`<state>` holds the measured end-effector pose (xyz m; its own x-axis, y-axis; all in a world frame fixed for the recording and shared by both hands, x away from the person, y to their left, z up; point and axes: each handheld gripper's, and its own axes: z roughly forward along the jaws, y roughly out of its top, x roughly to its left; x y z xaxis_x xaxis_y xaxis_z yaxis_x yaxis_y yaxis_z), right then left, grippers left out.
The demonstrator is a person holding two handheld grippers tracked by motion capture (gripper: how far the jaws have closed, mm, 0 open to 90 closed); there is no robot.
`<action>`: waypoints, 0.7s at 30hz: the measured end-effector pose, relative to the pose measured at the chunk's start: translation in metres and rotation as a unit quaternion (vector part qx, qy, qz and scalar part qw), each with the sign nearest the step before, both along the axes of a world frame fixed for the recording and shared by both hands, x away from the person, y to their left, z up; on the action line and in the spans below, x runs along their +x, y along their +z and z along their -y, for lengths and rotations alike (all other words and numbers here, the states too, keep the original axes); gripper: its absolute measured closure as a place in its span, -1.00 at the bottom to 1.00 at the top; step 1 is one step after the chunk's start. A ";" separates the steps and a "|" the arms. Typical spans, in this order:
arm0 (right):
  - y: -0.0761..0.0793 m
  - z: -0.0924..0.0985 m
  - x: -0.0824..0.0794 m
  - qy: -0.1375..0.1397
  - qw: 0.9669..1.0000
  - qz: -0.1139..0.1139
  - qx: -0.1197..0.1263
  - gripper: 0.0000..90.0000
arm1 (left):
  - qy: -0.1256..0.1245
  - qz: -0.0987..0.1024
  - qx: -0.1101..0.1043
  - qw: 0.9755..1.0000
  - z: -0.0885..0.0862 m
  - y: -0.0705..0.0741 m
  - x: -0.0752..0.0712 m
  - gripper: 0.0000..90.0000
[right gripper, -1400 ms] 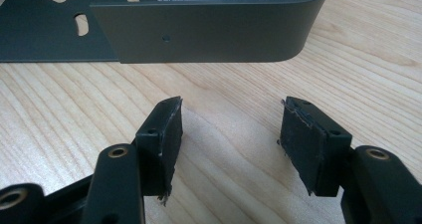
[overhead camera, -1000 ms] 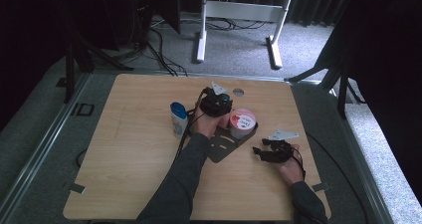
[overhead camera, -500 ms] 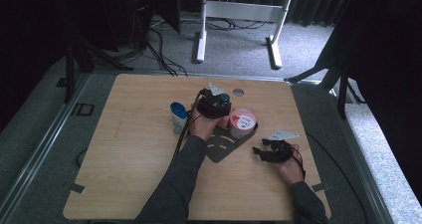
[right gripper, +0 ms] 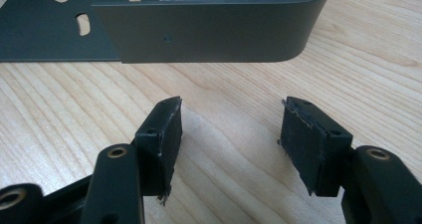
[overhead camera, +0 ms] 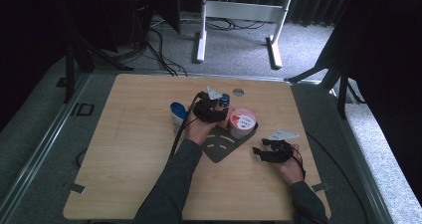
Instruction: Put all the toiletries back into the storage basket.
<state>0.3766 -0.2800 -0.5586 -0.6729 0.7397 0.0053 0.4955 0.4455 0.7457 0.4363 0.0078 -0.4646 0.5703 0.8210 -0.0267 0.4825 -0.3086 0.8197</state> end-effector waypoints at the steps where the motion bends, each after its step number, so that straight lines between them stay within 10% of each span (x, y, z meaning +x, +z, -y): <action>1: 0.000 0.000 0.000 0.000 1.000 0.000 0.000 -0.08 | 0.001 -0.001 -0.001 1.000 -0.001 0.000 -0.001 -0.04; 21: 0.000 0.000 0.000 0.001 1.000 0.000 0.001 -0.09 | -0.037 -0.006 0.014 0.999 -0.019 0.000 -0.022 0.12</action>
<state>0.3768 -0.2802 -0.5586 -0.6745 0.7382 0.0071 0.4950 0.4451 0.7463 0.4146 0.0265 -0.4646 0.6296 0.7769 -0.0109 0.4672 -0.3673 0.8043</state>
